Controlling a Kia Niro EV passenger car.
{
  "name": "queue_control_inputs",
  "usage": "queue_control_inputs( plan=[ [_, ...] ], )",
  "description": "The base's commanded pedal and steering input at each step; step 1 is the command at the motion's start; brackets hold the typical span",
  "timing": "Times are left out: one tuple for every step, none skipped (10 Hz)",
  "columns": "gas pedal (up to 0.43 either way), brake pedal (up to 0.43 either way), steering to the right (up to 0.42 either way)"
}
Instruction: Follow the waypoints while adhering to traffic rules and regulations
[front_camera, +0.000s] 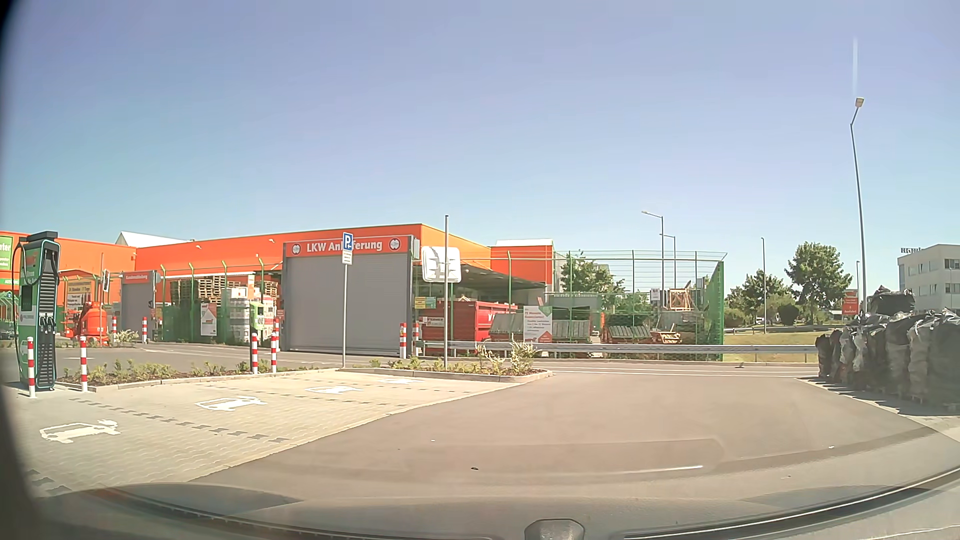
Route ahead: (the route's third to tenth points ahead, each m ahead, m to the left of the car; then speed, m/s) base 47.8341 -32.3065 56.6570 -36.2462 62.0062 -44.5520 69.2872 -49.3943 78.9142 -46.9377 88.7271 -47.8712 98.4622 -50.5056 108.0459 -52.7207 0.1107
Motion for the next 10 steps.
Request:
queue_control_inputs(
  plan=[
    [0.0, 0.128, -0.135],
    [0.0, 0.073, -0.078],
    [0.0, 0.03, -0.013],
    [0.0, 0.03, 0.043],
    [0.0, 0.037, 0.108],
    [0.0, 0.03, 0.156],
    [0.0, 0.03, 0.196],
    [0.0, 0.03, 0.229],
    [0.059, 0.03, 0.262],
    [0.087, 0.03, 0.287]
  ],
)
